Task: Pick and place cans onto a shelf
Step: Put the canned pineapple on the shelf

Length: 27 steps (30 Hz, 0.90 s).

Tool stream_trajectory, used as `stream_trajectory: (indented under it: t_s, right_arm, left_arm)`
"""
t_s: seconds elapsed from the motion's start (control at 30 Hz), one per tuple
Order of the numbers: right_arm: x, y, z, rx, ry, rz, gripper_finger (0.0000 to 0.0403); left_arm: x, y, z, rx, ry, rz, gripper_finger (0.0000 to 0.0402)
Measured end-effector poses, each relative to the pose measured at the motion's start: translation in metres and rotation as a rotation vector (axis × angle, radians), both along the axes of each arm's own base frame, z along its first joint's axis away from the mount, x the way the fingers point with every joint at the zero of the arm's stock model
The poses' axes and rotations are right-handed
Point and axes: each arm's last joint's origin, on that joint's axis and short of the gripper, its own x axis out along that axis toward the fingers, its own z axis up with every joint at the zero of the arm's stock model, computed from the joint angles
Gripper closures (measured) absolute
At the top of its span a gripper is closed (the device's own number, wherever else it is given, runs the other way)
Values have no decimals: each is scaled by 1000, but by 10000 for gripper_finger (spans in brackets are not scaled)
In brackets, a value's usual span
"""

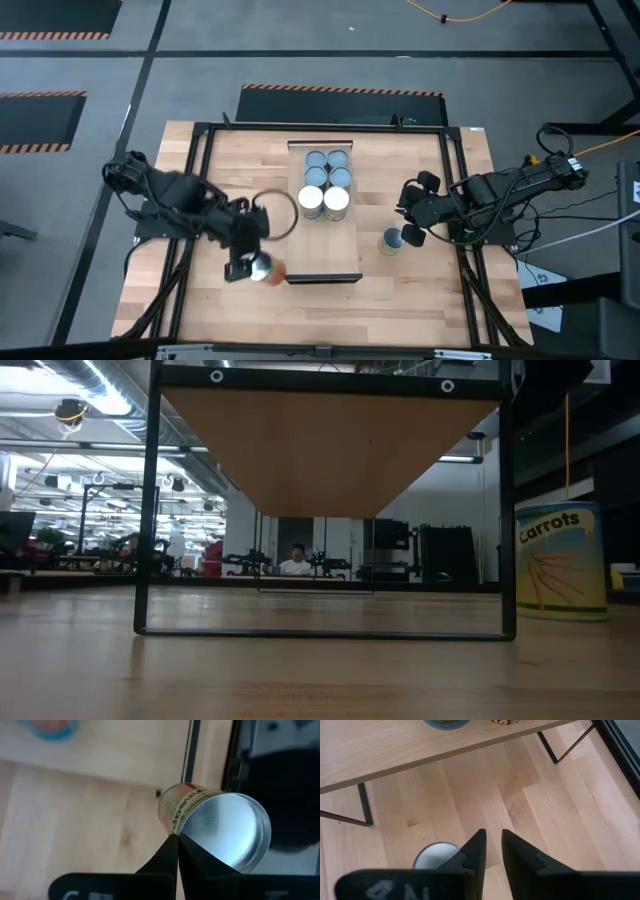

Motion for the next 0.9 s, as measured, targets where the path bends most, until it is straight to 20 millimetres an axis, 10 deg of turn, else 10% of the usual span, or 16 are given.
stream_trajectory:
  t_s: [0.37, 0.9]
  right_arm:
    - [0, 0, 0, -1, 1, 2, 337]
    - [0, 0, 0, 7, 4, 11, 337]
  left_arm:
    - [22, 54, 15, 25, -93, 220, 401]
    - [85, 78, -27, 2, 19, 277, 401]
